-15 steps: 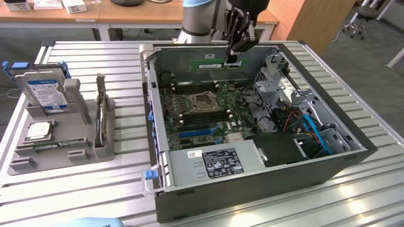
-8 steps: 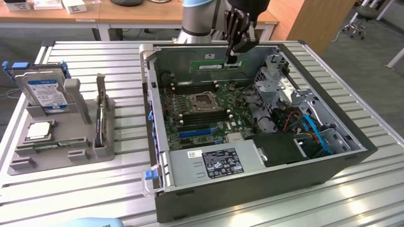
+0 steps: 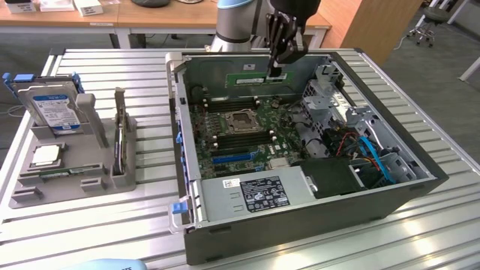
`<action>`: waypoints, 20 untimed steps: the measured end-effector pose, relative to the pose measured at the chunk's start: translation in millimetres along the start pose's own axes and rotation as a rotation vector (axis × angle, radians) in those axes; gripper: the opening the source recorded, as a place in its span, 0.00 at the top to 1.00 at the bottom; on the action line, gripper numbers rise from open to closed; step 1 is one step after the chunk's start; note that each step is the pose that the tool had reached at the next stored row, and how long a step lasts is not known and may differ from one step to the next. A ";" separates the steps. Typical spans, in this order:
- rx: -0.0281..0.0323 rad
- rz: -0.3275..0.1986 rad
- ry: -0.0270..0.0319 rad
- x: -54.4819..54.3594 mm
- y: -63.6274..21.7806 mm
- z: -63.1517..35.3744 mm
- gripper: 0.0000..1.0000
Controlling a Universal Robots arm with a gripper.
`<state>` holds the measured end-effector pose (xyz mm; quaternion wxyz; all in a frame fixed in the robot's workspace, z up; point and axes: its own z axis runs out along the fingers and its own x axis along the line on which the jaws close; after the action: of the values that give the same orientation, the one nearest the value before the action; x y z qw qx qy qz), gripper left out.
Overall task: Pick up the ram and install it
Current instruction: 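Pick up the ram and move it above insertion slot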
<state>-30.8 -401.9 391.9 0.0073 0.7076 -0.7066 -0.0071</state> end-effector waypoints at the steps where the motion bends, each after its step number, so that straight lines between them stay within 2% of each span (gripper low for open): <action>1: 0.0000 0.000 -0.0001 0.0 0.0 0.3 0.88; 7: 0.0001 0.000 -0.0002 0.0 -0.1 2.6 0.88; 11: -0.0015 0.000 0.0000 0.0 -0.2 10.1 0.88; 19: -0.0033 0.000 -0.0006 0.0 -0.2 11.1 0.88; 20: -0.0061 -0.001 -0.0008 0.0 -0.4 11.5 0.88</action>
<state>-30.6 -401.9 380.4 0.0091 0.7078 -0.7063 -0.0096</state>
